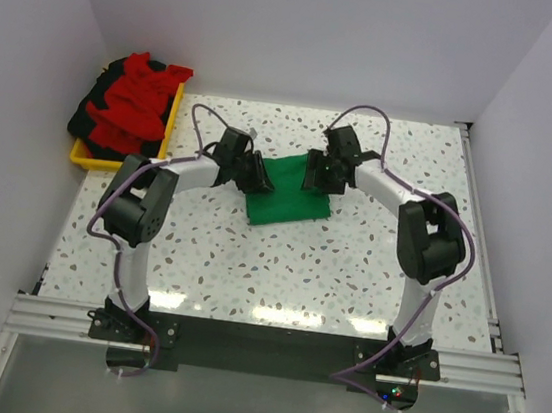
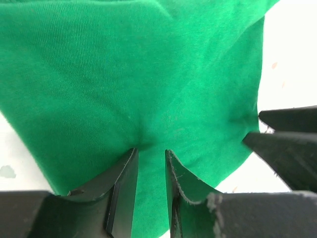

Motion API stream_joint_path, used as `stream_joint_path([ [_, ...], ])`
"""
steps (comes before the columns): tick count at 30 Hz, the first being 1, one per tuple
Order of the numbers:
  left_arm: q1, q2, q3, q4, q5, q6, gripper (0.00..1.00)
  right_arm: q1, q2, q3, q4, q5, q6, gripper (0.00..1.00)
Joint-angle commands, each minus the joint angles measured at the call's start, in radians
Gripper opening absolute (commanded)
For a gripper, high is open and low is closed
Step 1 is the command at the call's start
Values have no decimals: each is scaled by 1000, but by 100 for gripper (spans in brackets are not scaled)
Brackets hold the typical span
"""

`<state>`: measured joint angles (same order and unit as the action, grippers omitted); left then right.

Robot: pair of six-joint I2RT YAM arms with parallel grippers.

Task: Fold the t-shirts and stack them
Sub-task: Fold the tshirt, then neatly place the folded tshirt to the corner

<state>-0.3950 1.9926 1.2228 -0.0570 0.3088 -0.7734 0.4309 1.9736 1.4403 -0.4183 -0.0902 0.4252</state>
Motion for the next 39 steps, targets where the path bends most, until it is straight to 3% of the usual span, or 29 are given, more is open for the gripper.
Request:
stream_joint_path([
  [1, 1, -80, 66, -72, -28, 62, 33, -21, -22, 80, -82, 110, -71, 65],
  [9, 1, -201, 38, -112, -19, 88, 34, -55, 131, 224, -125, 69, -157, 68],
  [20, 2, -348, -55, -147, -37, 129, 34, -41, 291, 351, -177, 70, -161, 63],
  [27, 4, -446, -112, -185, -60, 160, 34, -4, 274, 272, -208, 184, -60, 40],
  [32, 5, -521, -144, -218, -62, 181, 34, -6, 240, 187, -198, 248, 52, 0],
  [36, 5, -596, -167, -242, -42, 201, 33, -38, 193, 123, -203, 279, 164, 0],
  [39, 5, -641, -183, -247, -25, 215, 33, -110, 84, -25, -136, 250, 280, 0],
])
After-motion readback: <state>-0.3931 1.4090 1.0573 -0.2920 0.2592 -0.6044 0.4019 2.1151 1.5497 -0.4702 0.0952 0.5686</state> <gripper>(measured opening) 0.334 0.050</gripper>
